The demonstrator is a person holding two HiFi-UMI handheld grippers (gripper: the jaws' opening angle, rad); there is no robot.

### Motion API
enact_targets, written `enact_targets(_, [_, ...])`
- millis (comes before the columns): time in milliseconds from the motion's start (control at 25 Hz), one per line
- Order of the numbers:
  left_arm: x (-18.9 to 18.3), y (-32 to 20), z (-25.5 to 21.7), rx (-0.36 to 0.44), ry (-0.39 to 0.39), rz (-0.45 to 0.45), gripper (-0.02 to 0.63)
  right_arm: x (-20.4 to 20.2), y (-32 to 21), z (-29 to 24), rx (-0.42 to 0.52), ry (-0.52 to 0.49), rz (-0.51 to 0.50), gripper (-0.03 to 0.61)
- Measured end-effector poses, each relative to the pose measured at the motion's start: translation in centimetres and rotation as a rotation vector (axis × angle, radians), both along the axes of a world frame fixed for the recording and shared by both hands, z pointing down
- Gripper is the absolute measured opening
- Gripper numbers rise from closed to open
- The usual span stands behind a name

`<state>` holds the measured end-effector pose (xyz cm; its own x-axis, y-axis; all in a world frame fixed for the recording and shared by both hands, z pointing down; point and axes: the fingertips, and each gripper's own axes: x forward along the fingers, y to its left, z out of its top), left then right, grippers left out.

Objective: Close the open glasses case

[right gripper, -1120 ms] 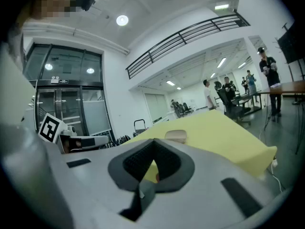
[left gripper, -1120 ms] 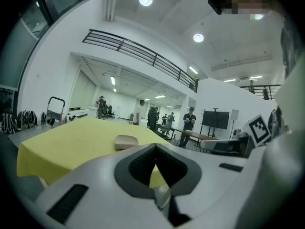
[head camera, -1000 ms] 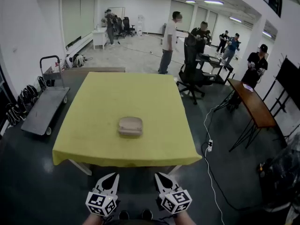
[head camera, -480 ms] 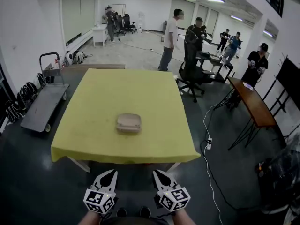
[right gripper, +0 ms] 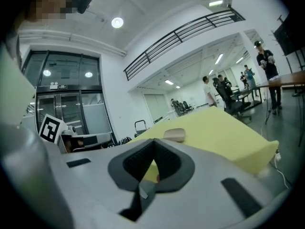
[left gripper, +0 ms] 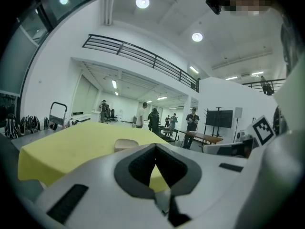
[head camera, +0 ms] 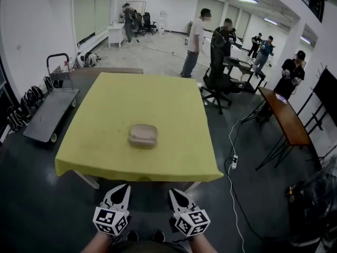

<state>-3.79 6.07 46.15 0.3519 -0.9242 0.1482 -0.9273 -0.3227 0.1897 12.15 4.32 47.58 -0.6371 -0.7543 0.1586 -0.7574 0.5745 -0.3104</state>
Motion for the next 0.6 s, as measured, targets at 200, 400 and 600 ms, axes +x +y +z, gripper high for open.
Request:
enact_targets(200, [2.1, -0.8, -0.5, 0.060, -0.132, -0.030, 0.008, 1.5, -0.7, -0.4, 0.016, 0.007, -0.009, -0.011])
enact_targets(400, [4.0, -1.0, 0.3, 0.052, -0.132, -0.040, 0.008, 2.8, -1.8, -0.3, 0.028, 0.000, -0.004, -0.011])
enact_targets(600, [5.5, -1.5, 0.0, 0.065, -0.119, -0.044, 0.008, 2.7, -2.4, -0.6, 0.080, 0.053, -0.043, -0.011])
